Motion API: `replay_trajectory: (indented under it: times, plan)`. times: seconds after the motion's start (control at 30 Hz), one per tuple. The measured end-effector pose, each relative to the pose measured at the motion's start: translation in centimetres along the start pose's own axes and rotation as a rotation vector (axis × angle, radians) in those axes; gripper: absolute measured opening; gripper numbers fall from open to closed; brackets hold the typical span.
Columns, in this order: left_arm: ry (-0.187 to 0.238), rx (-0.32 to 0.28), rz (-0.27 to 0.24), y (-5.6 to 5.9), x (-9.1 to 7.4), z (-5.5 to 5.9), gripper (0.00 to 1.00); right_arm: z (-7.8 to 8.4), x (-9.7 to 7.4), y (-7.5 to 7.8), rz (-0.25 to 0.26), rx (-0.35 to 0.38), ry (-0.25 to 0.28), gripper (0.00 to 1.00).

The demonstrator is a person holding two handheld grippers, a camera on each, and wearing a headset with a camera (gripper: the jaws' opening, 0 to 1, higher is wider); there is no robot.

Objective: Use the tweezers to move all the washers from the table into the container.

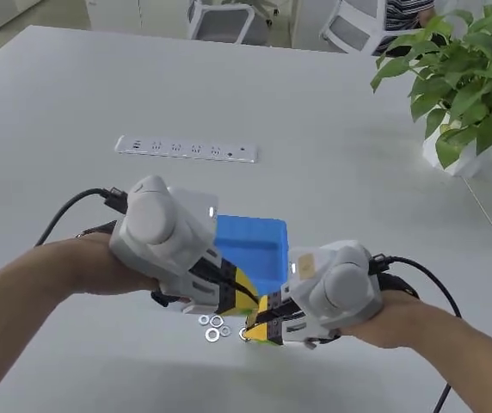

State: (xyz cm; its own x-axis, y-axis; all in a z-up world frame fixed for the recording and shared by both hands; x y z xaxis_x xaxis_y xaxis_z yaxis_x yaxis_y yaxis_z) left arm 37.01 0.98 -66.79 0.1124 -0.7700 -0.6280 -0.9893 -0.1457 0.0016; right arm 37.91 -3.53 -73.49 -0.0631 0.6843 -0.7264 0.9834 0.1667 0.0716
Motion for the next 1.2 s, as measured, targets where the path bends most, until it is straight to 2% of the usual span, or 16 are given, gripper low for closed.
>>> replay_trajectory:
  times: [0.33,0.53,0.8,0.93,1.03,1.2]
  plan:
    - [-0.016,-0.005,-0.005,0.1,0.0,0.1,0.06,0.0,0.0,0.0,0.009,0.024,0.003,0.08]
    - [-0.019,-0.019,0.005,0.1,-0.1,0.5,0.13,0.1,0.0,0.0,0.013,0.036,0.001,0.08]
    - [-0.004,-0.05,-0.015,0.2,-1.0,0.6,0.24,0.0,0.0,0.0,0.018,0.039,0.0,0.08]
    - [0.004,-0.082,-0.032,0.1,-1.7,1.0,0.29,0.0,0.0,0.0,0.016,0.043,-0.002,0.08]
    - [0.008,-0.114,-0.038,0.1,-2.3,1.3,0.36,0.1,-0.1,-0.1,0.011,0.043,-0.005,0.08]
    - [0.043,-0.163,-0.059,0.4,-3.1,1.7,0.45,-0.1,-0.4,-0.2,0.014,0.049,0.002,0.08]
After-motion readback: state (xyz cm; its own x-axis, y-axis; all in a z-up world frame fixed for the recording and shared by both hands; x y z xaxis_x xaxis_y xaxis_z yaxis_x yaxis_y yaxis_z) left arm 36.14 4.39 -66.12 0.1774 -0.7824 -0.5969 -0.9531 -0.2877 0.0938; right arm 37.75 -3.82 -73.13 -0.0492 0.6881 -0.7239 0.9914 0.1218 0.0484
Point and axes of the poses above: the centre of the closed fingertips' face, and the gripper's own axes: x roughly forward along the fingers, y roughly to its right, z roughly out of its underside, the point moved 5 cm from there along -x, roughly backward along the fingers, and after that the axes turned 1 degree about -y, right-handed, at the moved point
